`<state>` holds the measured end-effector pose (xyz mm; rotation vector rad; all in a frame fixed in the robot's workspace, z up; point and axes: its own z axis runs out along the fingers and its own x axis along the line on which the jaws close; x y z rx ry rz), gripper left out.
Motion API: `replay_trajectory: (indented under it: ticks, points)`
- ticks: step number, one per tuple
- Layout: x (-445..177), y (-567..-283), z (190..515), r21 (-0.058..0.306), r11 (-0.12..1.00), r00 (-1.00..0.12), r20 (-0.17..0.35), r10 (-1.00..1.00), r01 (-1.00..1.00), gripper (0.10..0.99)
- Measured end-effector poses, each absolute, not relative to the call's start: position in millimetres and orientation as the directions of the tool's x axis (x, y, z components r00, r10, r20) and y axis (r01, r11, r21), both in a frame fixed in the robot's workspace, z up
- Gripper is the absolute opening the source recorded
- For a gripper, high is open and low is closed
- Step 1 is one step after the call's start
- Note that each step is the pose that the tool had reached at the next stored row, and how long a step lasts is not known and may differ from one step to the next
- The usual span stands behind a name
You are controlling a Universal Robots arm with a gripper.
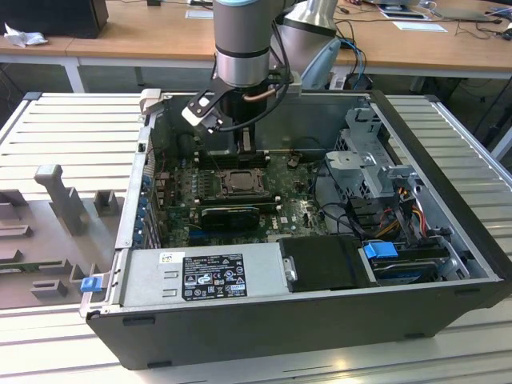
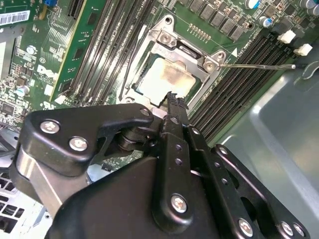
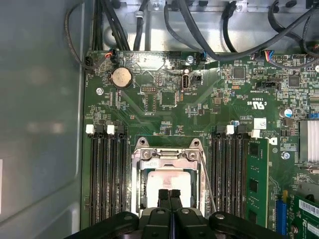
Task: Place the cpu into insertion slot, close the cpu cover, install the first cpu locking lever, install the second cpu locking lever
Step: 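Install the first cpu locking lever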
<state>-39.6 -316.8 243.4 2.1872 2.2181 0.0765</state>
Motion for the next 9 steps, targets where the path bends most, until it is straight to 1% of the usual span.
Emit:
replay_trajectory:
  ticks: [9]
  points:
    - [-39.6,-316.8,247.7,0.053,0.014,-0.014,0.016,1.0,0.999,0.106]
